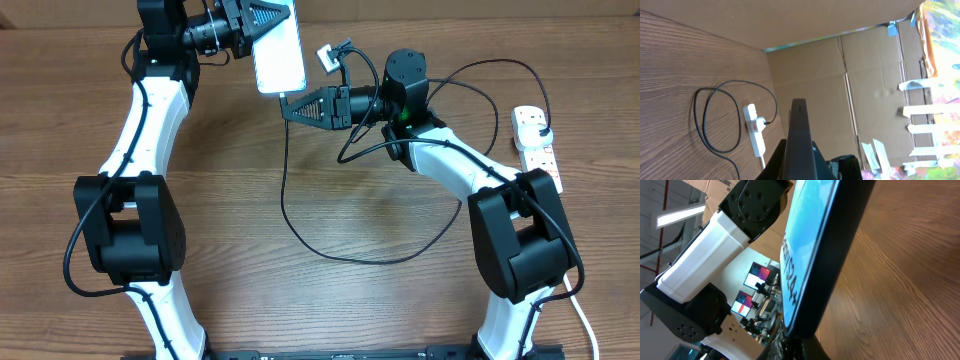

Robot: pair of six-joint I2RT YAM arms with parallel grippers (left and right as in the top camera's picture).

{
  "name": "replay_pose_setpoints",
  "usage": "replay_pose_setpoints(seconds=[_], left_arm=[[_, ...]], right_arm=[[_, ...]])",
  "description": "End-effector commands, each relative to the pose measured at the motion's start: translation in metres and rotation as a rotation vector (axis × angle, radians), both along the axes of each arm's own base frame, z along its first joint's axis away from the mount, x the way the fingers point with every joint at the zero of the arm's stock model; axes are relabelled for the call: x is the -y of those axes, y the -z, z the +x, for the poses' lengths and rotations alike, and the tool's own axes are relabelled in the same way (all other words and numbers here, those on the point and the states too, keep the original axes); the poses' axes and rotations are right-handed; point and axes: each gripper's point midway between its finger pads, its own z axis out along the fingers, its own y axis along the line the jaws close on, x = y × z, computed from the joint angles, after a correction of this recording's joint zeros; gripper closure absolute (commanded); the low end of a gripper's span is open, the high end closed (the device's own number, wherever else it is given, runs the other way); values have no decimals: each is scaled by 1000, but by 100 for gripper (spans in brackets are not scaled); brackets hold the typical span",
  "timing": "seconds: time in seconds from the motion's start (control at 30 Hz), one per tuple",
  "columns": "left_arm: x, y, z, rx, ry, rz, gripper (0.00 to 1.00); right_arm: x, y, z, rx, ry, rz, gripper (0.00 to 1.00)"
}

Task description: Plug charger to phone and switch on socket

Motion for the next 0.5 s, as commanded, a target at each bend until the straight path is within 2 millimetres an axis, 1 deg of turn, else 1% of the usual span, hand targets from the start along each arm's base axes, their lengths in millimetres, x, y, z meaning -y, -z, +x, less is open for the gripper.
replay_pose_setpoints(seconds=[0.0, 0.47], left_arm=[[2, -32, -18, 73, 67, -10, 96], [0, -33, -17, 81, 61, -9, 96]], right_arm=[[2, -4, 9, 19, 30, 7, 96], [2, -4, 10, 0, 41, 6, 96]])
